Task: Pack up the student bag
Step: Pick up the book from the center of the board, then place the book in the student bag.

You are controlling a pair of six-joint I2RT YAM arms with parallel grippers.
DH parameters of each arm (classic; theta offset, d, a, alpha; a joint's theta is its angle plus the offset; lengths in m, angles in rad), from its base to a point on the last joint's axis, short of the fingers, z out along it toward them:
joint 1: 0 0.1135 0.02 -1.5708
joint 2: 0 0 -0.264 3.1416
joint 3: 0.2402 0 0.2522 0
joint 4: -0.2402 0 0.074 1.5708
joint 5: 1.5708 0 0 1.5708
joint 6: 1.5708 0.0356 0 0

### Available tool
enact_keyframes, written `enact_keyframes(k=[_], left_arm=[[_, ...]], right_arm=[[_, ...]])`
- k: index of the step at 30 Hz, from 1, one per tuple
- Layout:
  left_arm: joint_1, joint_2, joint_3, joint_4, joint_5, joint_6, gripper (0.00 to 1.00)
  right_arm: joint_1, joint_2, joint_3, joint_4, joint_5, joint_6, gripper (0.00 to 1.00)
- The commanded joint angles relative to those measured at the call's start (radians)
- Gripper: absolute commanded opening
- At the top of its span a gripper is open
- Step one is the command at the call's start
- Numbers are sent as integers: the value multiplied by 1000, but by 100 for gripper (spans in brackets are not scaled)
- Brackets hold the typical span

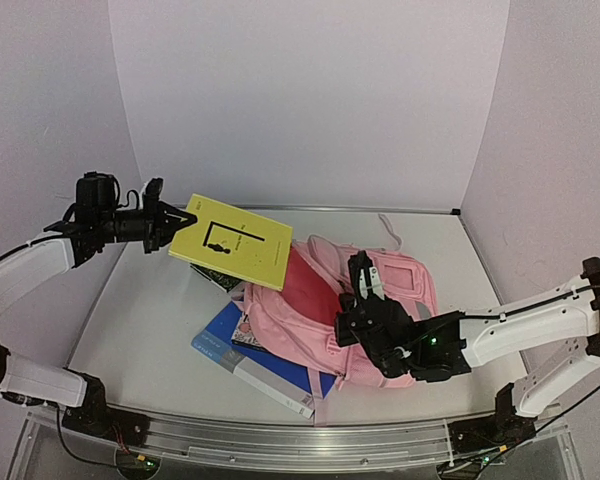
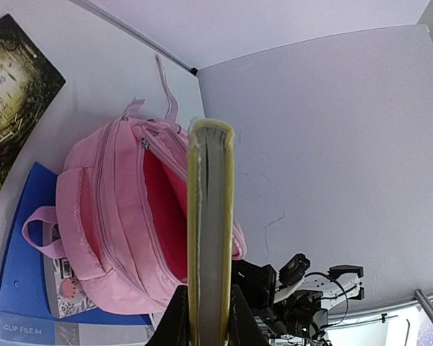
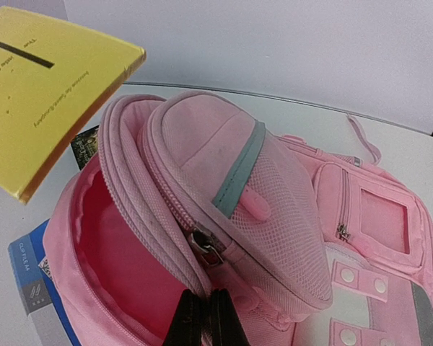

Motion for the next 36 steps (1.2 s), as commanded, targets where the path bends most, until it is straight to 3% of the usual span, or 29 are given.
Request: enact_keyframes(k=[1, 8, 21, 30, 36], left_arm=[[-47, -68, -44, 54, -40, -76, 0], [-126, -22, -122, 148, -99, -118, 0], [-261, 158, -109, 407, -256, -194, 0], [-421, 374, -4, 584, -399, -221, 0], [-527, 493, 118, 525, -478, -138, 3]], right_arm=[[-1, -59, 58, 93, 111, 31, 0], [-1, -54, 62, 96, 98, 24, 0], [3, -47, 66, 115, 75, -7, 0], [17, -20, 82, 133, 66, -18, 0], [23, -9, 84, 137, 66, -16, 0]])
